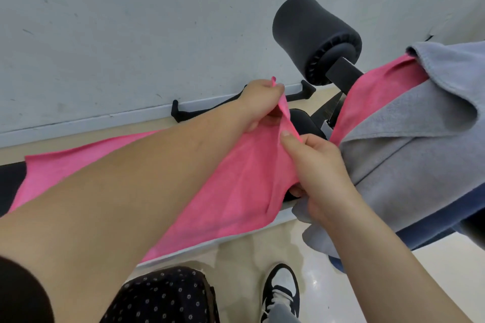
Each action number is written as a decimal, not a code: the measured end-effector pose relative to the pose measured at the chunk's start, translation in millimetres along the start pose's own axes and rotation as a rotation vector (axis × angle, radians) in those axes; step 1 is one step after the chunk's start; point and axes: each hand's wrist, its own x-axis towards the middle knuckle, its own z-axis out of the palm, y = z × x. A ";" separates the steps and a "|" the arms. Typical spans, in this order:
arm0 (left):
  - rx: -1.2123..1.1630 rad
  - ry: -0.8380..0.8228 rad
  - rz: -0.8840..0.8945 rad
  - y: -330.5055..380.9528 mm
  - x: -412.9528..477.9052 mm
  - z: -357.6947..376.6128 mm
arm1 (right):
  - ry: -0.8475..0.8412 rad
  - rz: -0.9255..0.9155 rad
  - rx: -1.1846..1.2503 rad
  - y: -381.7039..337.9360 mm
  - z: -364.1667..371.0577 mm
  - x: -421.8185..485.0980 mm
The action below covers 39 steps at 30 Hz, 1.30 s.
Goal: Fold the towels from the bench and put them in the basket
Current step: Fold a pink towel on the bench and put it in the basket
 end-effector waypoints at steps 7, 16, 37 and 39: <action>-0.043 0.153 -0.089 -13.5 -43.6 -80.1 | -0.194 -0.245 -0.258 0.1 35.7 -24.3; -0.153 0.373 -0.195 -45.8 -146.9 -224.3 | -0.533 -0.303 -0.347 -0.6 151.6 -81.0; 0.343 0.569 -0.240 -139.9 -240.5 -349.3 | -0.315 -0.475 -1.059 33.3 236.8 -55.0; 0.539 0.520 -0.238 -139.9 -249.6 -341.0 | -0.273 -0.466 -1.229 34.4 217.1 -45.8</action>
